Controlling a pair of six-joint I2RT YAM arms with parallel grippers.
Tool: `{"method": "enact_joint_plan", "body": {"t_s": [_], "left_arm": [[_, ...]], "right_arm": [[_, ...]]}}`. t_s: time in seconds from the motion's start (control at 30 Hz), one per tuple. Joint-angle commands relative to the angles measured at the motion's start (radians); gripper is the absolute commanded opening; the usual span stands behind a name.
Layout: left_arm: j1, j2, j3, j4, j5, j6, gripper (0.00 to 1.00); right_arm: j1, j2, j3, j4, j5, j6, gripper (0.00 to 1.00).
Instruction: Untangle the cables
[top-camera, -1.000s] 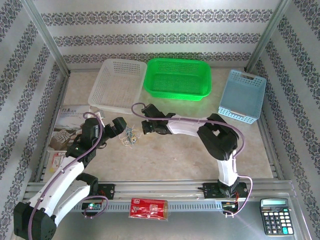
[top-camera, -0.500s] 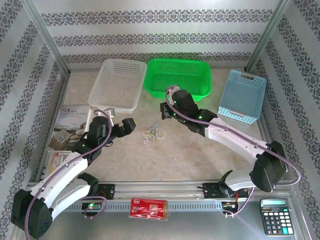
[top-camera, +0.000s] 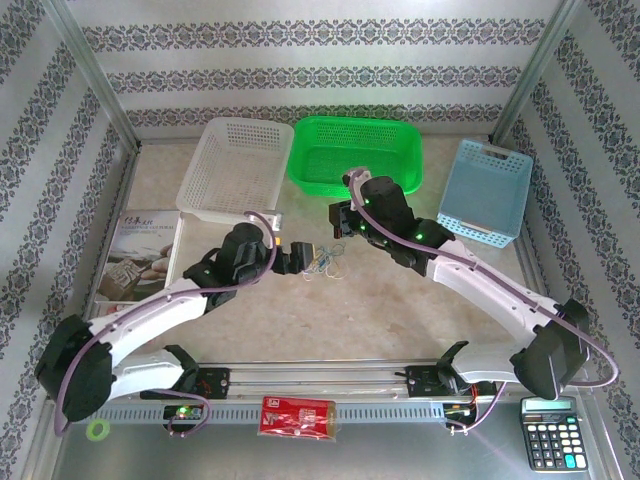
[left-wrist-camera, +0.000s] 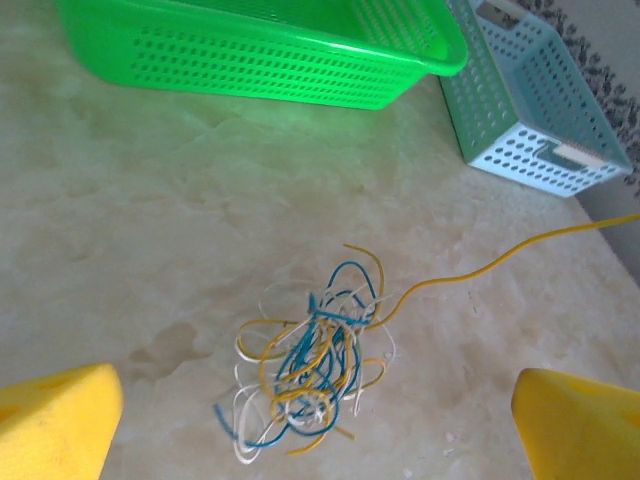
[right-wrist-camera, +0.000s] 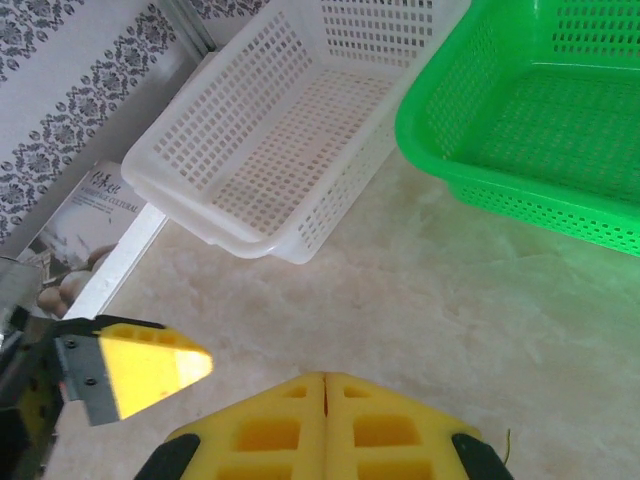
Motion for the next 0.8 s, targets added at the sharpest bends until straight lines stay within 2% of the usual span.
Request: {"method": "enact_joint_plan", "body": {"t_s": [0.0,0.2,0.47,0.6,0.77], "left_arm": [[-0.046,0.073,0.044,0.093,-0.052,0.116,1.0],[-0.09,0.223,0.088,0.168,-0.108,0.166,1.0],[-0.103,0.416,0.131,0.248,-0.138,0.156,1.0],[-0.102,0.466,0.136,0.257,-0.139,0.152,0.94],[-0.102,0.485,0.127,0.26,-0.14,0.147,0.93]], "right_arm": [[-0.008,-0.026,0.001,-0.011,-0.021,0.008,0.0],[-0.012,-0.035,-0.01,-0.015,-0.019,0.013,0.0],[-0.028,-0.057,0.003,-0.013,-0.071,0.044,0.0],[-0.064,-0.08,0.027,-0.015,-0.141,0.077,0.0],[-0.12,-0.115,0.055,-0.008,-0.208,0.119,0.0]]}}
